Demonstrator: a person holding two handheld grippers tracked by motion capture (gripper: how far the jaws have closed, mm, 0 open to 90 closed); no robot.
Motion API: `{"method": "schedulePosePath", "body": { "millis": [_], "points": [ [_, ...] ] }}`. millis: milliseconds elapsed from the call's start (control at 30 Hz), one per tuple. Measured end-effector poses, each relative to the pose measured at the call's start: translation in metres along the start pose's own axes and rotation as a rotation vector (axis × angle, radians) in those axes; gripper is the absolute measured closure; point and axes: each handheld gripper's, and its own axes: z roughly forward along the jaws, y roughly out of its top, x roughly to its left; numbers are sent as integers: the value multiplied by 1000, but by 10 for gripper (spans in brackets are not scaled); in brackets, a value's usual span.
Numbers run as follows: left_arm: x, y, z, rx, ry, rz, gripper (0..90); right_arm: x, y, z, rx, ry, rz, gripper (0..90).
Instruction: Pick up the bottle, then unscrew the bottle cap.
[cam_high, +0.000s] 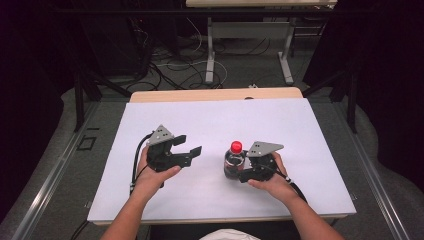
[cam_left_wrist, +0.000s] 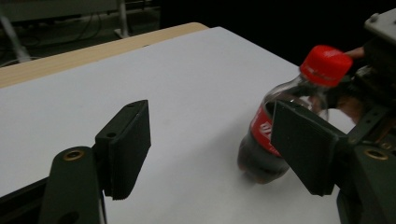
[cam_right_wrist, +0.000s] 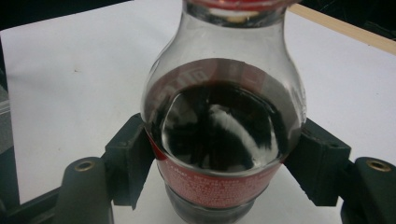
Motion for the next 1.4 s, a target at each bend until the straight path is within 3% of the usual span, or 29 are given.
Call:
{"method": "schedulePosePath", "body": {
  "millis": [33, 133, 367, 567, 667, 933, 1067, 1133, 1233, 1400],
  "points": [
    [0, 0, 0, 0, 0, 0, 292, 1, 0, 0, -4, 0, 4, 296],
    [-6, 15, 5, 36, -51, 3, 303, 1, 0, 1, -7, 2, 11, 296],
    [-17, 35, 13, 61, -84, 37, 299, 6, 0, 3, 0, 13, -1, 296],
    [-19, 45, 26, 85, -167, 17, 239, 8, -1, 5, -23, 5, -7, 296],
    [-22, 50, 31, 104, -180, 15, 242, 9, -1, 4, -29, 7, 1, 296],
    [-27, 65, 36, 85, -221, 66, 318, 9, 0, 5, -37, 25, 7, 296],
    [-29, 67, 38, 73, -262, 95, 360, 9, 0, 6, -43, 39, -1, 296],
    [-31, 66, 40, 97, -297, 79, 393, 10, 1, 6, -47, 43, 6, 296],
    [-33, 65, 44, 119, -294, 81, 407, 10, 1, 5, -46, 53, 6, 296],
    [-36, 63, 54, 155, -329, 78, 459, 13, 1, 5, -48, 64, -10, 296]
  ]
}}
